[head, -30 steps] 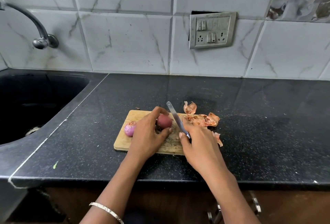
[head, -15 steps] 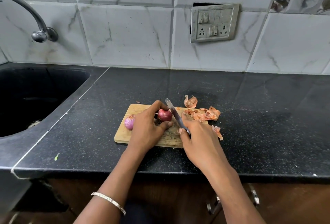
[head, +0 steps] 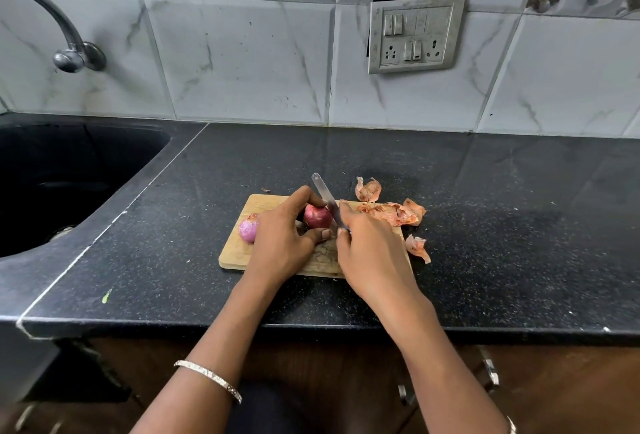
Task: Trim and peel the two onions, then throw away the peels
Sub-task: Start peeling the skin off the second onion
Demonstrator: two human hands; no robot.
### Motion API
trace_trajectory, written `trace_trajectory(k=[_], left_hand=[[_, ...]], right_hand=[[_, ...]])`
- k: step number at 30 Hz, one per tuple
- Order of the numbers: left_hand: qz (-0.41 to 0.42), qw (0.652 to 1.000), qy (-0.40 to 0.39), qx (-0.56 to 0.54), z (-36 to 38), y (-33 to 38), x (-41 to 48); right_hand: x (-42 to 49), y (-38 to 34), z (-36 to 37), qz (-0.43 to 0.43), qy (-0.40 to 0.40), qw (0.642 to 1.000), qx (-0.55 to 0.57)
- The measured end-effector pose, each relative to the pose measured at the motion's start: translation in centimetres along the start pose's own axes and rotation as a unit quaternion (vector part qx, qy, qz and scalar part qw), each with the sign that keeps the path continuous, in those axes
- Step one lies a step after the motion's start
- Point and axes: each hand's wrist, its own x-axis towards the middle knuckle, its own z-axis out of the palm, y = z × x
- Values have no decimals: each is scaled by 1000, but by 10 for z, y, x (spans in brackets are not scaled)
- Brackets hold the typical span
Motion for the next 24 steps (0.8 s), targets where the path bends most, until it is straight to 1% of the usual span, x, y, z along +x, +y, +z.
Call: trace_trajectory(k=[3,5,9,12,17,24], left_hand=[[-3,1000,7,-8,1,1,0],[-11,1000,13,-4,3,-1,0],[-27,1000,12,4,4,-3,2],[-23,1000,5,3,2,-2,3],[-22,1000,17,0,3,-4,3],[-32,999,14,6,1,-1,2]], right_hand=[[3,-9,2,17,-1,1000,-14],[-2,-6,1,13,-9,1000,-26],[-23,2,-3,6,-7,1000,-24],[-18,1,-2,7,-3,1000,-18],[-2,-3,1,12,-7,1000,-18],[-20,2,-3,27,-20,999,-11]])
